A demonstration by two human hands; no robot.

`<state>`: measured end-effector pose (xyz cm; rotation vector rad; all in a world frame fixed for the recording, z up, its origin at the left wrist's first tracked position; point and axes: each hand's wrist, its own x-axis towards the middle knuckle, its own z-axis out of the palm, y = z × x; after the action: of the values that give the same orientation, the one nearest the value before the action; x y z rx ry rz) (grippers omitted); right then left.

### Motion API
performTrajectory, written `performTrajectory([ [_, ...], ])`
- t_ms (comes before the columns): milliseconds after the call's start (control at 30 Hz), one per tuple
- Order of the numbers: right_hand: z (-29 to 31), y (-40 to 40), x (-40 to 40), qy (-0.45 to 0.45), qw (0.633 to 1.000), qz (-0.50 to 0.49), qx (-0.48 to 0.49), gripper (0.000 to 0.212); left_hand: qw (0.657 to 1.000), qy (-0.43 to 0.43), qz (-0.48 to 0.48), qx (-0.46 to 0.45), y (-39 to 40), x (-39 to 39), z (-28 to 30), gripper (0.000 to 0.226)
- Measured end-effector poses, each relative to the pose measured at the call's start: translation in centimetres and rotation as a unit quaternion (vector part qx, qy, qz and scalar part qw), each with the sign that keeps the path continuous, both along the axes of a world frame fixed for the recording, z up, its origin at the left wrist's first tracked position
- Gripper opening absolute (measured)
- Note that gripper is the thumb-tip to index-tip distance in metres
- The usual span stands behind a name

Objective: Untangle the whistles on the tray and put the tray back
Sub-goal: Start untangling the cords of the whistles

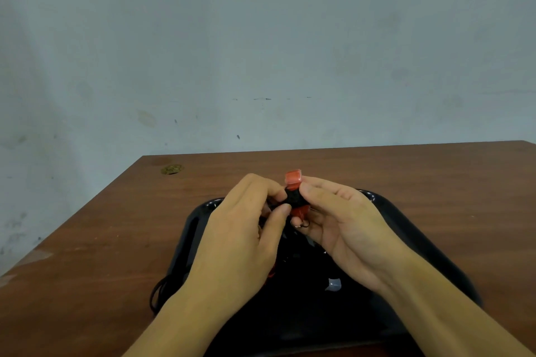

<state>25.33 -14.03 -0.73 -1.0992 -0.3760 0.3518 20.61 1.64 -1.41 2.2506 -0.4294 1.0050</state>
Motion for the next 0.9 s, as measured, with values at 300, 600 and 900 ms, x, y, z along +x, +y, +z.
performTrajectory([
  [300, -0.3, 0.1, 0.1, -0.029, 1.0, 0.001, -0.006, 0.033, 0.989, 0.069, -0.077, -0.102, -0.2, -0.4, 0.1, 0.022],
  [600, -0.3, -0.1, -0.1, -0.082, 0.994, -0.058, -0.034, 0.042, 0.925, 0.157, -0.166, -0.305, -0.5, -0.4, 1.0, 0.009],
  [900, 0.0, -0.5, -0.3, -0.288, 0.935, -0.138, -0.153, 0.037, 0.795, 0.304, -0.165, -0.498, -0.9, -0.5, 1.4, 0.016],
])
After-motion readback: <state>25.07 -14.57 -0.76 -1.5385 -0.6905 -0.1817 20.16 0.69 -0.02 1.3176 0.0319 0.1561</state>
